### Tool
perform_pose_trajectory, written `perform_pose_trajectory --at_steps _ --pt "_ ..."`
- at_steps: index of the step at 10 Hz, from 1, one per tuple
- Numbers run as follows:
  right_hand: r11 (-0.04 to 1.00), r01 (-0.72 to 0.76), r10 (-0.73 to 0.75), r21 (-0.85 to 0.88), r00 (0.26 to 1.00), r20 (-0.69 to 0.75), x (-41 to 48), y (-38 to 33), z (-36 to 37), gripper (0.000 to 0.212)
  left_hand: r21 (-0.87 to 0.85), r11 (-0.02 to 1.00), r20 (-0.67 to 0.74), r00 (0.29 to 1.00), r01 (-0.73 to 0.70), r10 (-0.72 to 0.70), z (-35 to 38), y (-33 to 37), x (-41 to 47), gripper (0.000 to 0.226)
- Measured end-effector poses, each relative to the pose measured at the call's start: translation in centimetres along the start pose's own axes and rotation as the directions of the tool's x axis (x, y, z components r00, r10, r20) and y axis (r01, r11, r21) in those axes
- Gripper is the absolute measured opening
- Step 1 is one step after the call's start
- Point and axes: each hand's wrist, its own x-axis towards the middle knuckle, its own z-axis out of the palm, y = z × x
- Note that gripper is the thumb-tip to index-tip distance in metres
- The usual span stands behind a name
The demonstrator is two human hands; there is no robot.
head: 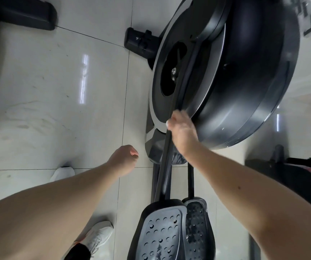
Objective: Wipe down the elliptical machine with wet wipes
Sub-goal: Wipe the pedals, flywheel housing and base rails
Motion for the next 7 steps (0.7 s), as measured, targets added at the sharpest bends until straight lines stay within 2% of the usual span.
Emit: perform_pose_trajectory --at_steps 1,2,3,4,5,6,7 --pt "0.986 0.151 -0.163 0.072 0.964 0.211 -5.2 -1.1 1.1 0.016 -0.059 0.998 -0.012 1.0 0.027 -0.027 0.5 1.0 -0.2 0.021" --pt "0.968 0.247 -0.252 0.051 0.933 0.256 -2.7 0.1 -0.2 0.013 -0.148 0.989 0.003 1.0 0.014 -0.014 0.0 1.7 -0.2 0.01" --pt "0.984 0.164 -0.156 -0.069 0.981 0.112 4.6 1.5 -3.0 0.019 -0.247 0.968 -0.009 0.999 0.045 -0.049 -0.6 2.4 0.6 0.015" --pt "0.998 0.047 -0.043 -0.048 0.996 0.076 5.8 1.1 -3.5 0.034 -0.152 0.988 -0.008 1.0 -0.006 0.005 -1.8 2.6 0.8 0.018" --pt "0.988 -0.016 0.004 0.151 0.997 0.08 -2.1 0.3 -0.6 0.044 -0.124 0.992 0.0 1.0 0.018 -0.018 -2.3 1.7 0.9 0.018" --pt "0.967 0.0 -0.039 0.256 0.988 0.147 -6.1 0.3 0.5 0.042 -0.094 0.995 -0.021 0.999 0.039 -0.041 -2.7 2.1 0.4 0.021" --pt "0.97 -0.09 0.074 0.227 0.994 0.075 -1.3 0.3 -1.5 0.031 -0.064 0.997 -0.043 0.998 0.038 -0.041 -2.7 2.8 0.4 0.035"
